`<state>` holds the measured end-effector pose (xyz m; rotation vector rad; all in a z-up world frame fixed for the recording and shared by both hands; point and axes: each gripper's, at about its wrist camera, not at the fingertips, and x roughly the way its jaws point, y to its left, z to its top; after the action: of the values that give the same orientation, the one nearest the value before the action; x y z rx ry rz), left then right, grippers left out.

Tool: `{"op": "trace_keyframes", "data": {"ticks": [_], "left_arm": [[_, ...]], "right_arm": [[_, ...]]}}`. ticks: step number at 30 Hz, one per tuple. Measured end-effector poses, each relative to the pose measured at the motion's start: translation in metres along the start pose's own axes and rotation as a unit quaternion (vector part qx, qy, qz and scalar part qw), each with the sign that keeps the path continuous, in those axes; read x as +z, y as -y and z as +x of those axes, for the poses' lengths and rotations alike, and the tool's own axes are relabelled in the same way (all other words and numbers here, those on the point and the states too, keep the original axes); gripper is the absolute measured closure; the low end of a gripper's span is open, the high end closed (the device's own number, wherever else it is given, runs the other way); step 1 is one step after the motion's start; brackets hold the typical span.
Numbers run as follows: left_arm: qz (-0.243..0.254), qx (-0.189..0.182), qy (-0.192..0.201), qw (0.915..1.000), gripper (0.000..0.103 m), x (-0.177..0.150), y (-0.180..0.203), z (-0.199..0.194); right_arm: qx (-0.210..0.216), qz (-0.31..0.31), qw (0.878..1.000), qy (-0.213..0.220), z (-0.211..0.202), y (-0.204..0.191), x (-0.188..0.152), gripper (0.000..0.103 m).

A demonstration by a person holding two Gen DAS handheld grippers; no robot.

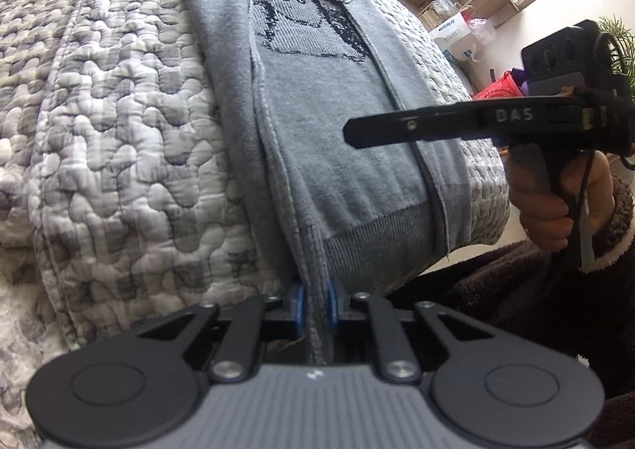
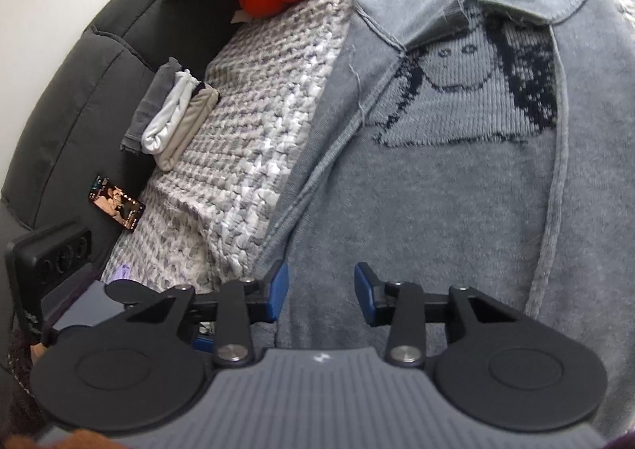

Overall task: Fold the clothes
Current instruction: 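Grasp the sweater side edge with the left gripper and smooth it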

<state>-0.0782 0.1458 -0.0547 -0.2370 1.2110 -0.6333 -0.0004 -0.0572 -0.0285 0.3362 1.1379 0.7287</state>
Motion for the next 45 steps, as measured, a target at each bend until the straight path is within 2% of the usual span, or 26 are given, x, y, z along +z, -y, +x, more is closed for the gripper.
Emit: {"op": "trace_keyframes", "data": {"ticks": [4, 7, 8, 9, 12, 15, 19, 24, 26, 27, 29, 31, 33, 39, 43, 45], "left_arm": [[0.006, 0.0, 0.0, 1.0, 0.085, 0.003, 0.003, 0.002], [0.014, 0.001, -0.006, 0.9999, 0.086, 0.004, 0.007, 0.006], [0.018, -0.002, -0.007, 0.9998, 0.098, 0.005, 0.008, 0.007], [0.022, -0.007, -0.001, 0.9997, 0.098, 0.005, 0.01, 0.005], [0.03, -0.023, 0.026, 0.999, 0.098, 0.003, 0.012, -0.005], [0.035, -0.046, 0.055, 0.9968, 0.098, 0.002, 0.015, -0.016], [0.048, -0.073, 0.072, 0.9936, 0.098, 0.001, 0.022, -0.025], [0.068, -0.062, 0.059, 0.994, 0.098, 0.004, 0.033, -0.018], [0.071, -0.061, 0.052, 0.9942, 0.098, 0.007, 0.036, -0.013], [0.074, -0.061, 0.049, 0.9942, 0.098, 0.009, 0.039, -0.01], [0.079, -0.063, 0.044, 0.9939, 0.098, 0.012, 0.042, -0.008], [0.086, -0.06, 0.035, 0.9939, 0.098, 0.013, 0.046, -0.004], [0.093, -0.056, 0.025, 0.9938, 0.098, 0.013, 0.049, 0.0], [0.114, -0.032, -0.013, 0.9928, 0.098, 0.016, 0.058, 0.02], [0.142, -0.066, -0.043, 0.9868, 0.094, 0.012, 0.067, 0.027], [0.156, -0.077, -0.039, 0.984, 0.089, 0.009, 0.071, 0.024]], "right_arm": [[0.002, 0.002, 1.0, -0.014, 0.006, 0.0, -0.003, 0.064], [0.007, -0.003, 1.0, -0.025, 0.011, -0.002, -0.006, 0.069], [0.01, -0.004, 1.0, -0.029, 0.012, -0.003, -0.007, 0.073], [0.013, -0.005, 0.999, -0.032, 0.014, -0.003, -0.008, 0.08], [0.022, -0.001, 0.999, -0.044, 0.022, -0.004, -0.009, 0.091], [0.035, 0.009, 0.998, -0.057, 0.03, -0.003, -0.01, 0.094], [0.065, 0.032, 0.995, -0.074, 0.043, 0.001, -0.012, 0.094], [0.105, 0.066, 0.987, -0.102, 0.055, 0.011, -0.016, 0.095], [0.108, 0.073, 0.986, -0.104, 0.052, 0.015, -0.015, 0.093], [0.111, 0.076, 0.986, -0.102, 0.048, 0.017, -0.013, 0.085], [0.109, 0.071, 0.988, -0.089, 0.038, 0.019, -0.009, 0.084], [0.099, 0.073, 0.99, -0.069, 0.027, 0.025, -0.006, 0.079], [0.087, 0.077, 0.992, -0.051, 0.018, 0.031, -0.003, 0.067], [0.06, 0.097, 0.993, -0.012, 0.003, 0.051, 0.005, 0.067], [0.054, 0.11, 0.992, 0.007, -0.001, 0.058, 0.009, 0.067], [0.051, 0.111, 0.992, 0.015, -0.001, 0.058, 0.012, 0.067]]}}
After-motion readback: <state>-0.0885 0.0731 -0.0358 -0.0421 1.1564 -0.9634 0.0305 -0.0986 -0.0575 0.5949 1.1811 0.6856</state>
